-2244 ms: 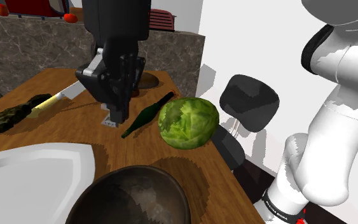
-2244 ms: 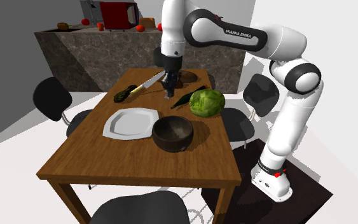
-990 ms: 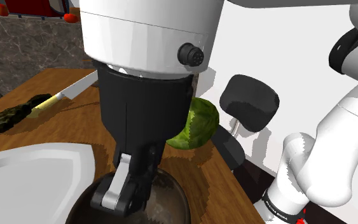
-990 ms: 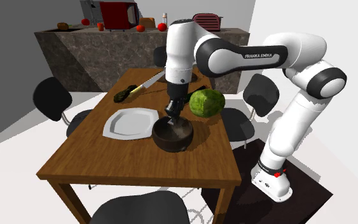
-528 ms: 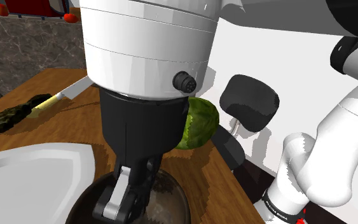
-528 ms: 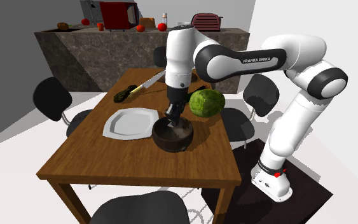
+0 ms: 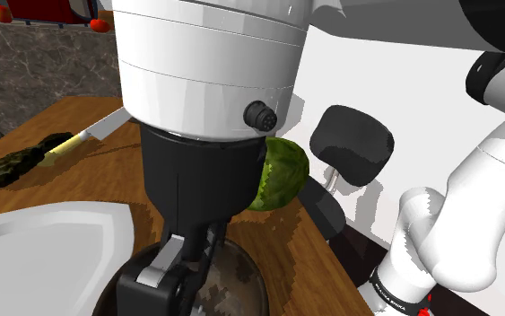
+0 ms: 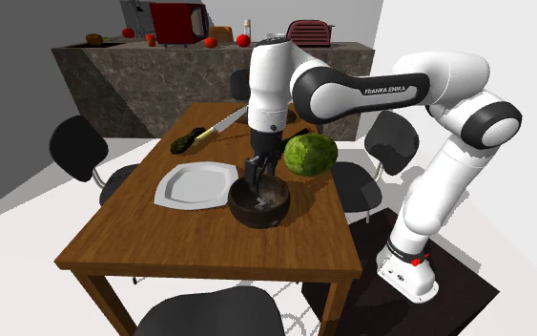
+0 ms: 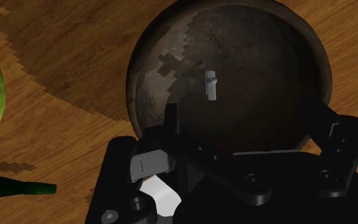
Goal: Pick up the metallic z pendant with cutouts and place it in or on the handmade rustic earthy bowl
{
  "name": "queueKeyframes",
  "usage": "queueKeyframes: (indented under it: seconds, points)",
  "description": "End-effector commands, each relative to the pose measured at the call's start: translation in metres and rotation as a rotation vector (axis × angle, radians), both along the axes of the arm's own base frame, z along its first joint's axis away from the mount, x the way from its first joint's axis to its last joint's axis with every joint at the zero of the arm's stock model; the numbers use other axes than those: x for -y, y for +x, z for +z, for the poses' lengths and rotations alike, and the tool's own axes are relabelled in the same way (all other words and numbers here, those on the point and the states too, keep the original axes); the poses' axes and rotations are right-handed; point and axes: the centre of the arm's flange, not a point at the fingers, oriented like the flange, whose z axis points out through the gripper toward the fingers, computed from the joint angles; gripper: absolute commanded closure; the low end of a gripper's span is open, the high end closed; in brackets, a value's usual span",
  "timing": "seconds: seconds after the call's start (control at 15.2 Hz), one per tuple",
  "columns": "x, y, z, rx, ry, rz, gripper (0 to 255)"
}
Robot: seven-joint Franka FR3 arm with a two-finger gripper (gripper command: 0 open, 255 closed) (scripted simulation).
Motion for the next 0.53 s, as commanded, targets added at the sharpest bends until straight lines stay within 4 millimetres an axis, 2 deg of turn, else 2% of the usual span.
queueKeyframes:
  seconds: [0.0,0.26,0.46]
  points:
    - [0.0,0.0,0.0,0.0,0.0,0.0,0]
    - [0.004,-0.001,0.05,0.0,0.0,0.0,0]
    - [0.004,-0.001,0.05,0.0,0.0,0.0,0]
